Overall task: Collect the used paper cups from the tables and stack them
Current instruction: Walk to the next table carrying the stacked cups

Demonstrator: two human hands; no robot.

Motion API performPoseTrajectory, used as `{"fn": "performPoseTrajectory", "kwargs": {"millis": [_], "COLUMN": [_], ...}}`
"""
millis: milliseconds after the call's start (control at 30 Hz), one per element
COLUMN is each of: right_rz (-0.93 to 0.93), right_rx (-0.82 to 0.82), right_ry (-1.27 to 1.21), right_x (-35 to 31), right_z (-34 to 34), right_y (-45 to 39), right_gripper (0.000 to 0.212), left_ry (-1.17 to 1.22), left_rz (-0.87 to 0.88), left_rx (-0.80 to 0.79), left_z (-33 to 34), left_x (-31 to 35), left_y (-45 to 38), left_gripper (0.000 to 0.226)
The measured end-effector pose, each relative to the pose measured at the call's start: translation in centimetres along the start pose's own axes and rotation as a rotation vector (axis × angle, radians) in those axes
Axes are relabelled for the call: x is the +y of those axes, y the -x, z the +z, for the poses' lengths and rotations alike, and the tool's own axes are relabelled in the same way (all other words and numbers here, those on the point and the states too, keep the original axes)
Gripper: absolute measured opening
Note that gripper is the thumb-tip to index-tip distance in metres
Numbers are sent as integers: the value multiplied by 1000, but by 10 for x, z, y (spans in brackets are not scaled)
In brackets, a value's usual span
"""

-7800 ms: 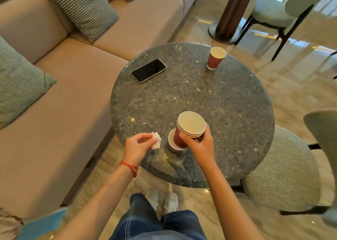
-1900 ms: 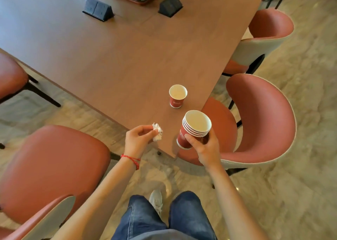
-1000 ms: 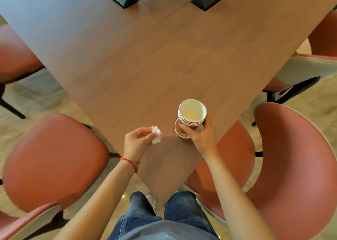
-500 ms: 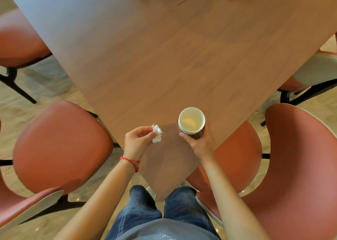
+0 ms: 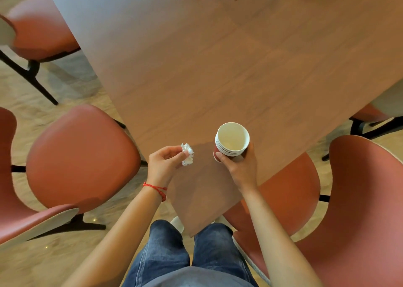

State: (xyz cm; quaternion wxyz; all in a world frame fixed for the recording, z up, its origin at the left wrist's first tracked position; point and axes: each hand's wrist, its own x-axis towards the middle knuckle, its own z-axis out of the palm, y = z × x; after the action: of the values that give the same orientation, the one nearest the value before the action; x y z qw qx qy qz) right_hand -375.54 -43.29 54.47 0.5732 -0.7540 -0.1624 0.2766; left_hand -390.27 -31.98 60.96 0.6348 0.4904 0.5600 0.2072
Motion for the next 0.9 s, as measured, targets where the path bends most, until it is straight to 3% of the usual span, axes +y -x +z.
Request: {"fn": "performPoseTrajectory", "kwargs": {"millis": [467,900], "right_rz": [-78,-214], "right_rx": [-520,-992], "right_ry": [13,124], "right_x": [-45,-54], "right_z": [96,276], "right_y": [38,206], "right_gripper": [56,66], "left_ry": [251,510], "left_rz": [1,34], "left_rx": [367,739], "left_z": [-117,-322], "left_x": [-27,-113], "left_y": [37,130], "left_gripper": [8,16]}}
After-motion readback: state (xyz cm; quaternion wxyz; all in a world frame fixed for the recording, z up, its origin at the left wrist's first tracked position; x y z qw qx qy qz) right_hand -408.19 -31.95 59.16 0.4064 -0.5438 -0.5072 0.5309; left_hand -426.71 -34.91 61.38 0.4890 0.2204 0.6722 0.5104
